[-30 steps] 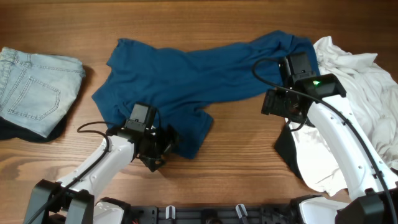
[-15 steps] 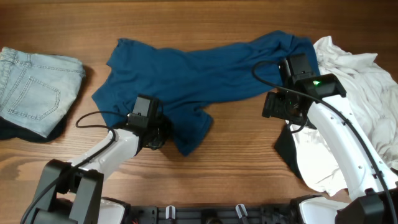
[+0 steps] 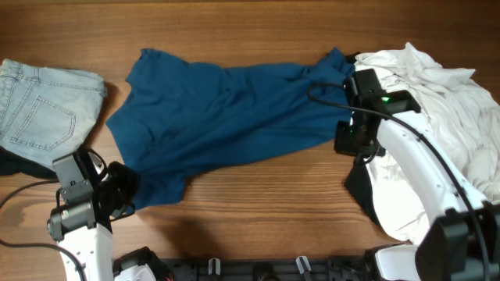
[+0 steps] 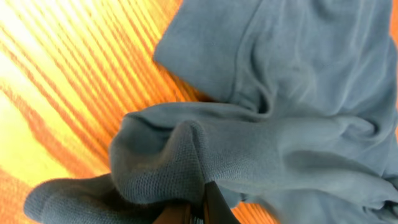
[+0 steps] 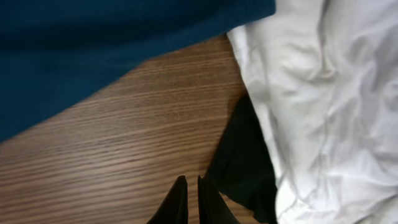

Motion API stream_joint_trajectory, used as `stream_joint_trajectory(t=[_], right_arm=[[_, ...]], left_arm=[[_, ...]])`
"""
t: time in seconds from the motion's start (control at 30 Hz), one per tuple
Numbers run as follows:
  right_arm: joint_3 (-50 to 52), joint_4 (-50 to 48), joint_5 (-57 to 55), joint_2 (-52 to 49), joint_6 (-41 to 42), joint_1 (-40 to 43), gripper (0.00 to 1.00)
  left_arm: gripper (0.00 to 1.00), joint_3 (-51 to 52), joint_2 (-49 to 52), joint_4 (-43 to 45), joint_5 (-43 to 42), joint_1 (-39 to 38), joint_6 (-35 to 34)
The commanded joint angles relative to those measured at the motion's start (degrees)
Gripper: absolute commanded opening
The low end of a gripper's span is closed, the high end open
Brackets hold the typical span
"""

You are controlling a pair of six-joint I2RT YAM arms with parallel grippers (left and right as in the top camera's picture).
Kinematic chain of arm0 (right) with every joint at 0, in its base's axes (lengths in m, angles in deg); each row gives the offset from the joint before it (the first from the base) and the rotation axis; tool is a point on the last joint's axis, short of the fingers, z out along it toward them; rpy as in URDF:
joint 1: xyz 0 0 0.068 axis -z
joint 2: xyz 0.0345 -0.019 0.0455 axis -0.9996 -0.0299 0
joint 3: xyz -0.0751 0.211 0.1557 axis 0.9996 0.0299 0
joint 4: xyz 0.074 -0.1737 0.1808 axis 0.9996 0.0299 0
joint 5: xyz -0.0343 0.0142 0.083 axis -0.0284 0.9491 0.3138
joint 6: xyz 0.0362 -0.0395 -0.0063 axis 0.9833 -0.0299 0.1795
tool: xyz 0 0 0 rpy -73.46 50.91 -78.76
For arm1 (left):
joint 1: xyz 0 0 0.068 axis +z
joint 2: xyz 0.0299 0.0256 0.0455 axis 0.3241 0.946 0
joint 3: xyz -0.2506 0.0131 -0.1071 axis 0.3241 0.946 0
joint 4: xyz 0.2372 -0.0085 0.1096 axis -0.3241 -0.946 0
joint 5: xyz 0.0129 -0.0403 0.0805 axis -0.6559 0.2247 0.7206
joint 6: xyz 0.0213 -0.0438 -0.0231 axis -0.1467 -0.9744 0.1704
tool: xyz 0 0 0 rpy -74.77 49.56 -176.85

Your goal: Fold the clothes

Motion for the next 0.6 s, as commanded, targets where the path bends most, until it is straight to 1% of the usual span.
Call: stream_joint_trajectory(t=[0.0, 0.03, 0.13, 0.27, 0.3, 0.33, 0.37, 0.43, 0.47, 0.53, 0.57], right_arm=[[2.14, -3.1, 1.2, -4.85, 0.09, 0.48, 0.07], [2.16, -4.2, 1.22, -6.49, 0.79, 1.14, 0.05], [2.16, -6.95, 1.2, -11.54, 0.46, 4.96, 0.04], [2.16, -12.72, 1.81, -16.98, -5.49, 11.06, 0.04], [2.16, -14.14, 1.84, -18.36, -7.91, 12.37, 0.04], [2.16, -16.81, 1.81, -21.38, -12.83, 15.1, 0.05], [2.16, -17.62, 1.66, -22.73, -13.79, 16.39, 0.05], [2.14, -21.2, -1.49, -26.75, -11.47, 21.79, 0.04], [1.92, -23.98, -3.04, -27.63, -10.45, 27.45, 0.04], [-0.61, -23.19, -3.39, -27.58, -6.78, 33.99, 0.04], [-3.91, -21.05, -2.64, -27.54, -4.35, 38.62, 0.04]], left_arm=[[0.04, -0.46, 4.42, 1.36, 1.49, 0.59, 2.38], [0.04, -0.46, 6.54, 1.4, 1.46, 0.57, 2.38], [0.04, -0.46, 13.0, 1.11, 1.44, 0.57, 5.16], [0.04, -0.46, 16.37, 1.75, 1.44, 0.57, 5.14], [0.04, -0.46, 16.33, 1.81, 1.42, 0.57, 5.14], [0.04, -0.46, 16.35, 1.81, 1.44, 0.57, 5.11], [0.04, -0.46, 16.35, 1.79, 1.42, 0.57, 5.11], [0.04, -0.46, 16.35, 1.77, 0.48, 0.57, 5.14], [0.04, -0.46, 16.35, 1.81, -0.9, 0.57, 5.11], [0.04, -0.46, 16.35, 1.81, -0.96, 0.57, 5.11], [0.04, -0.46, 16.35, 1.79, -0.96, 0.57, 5.14]])
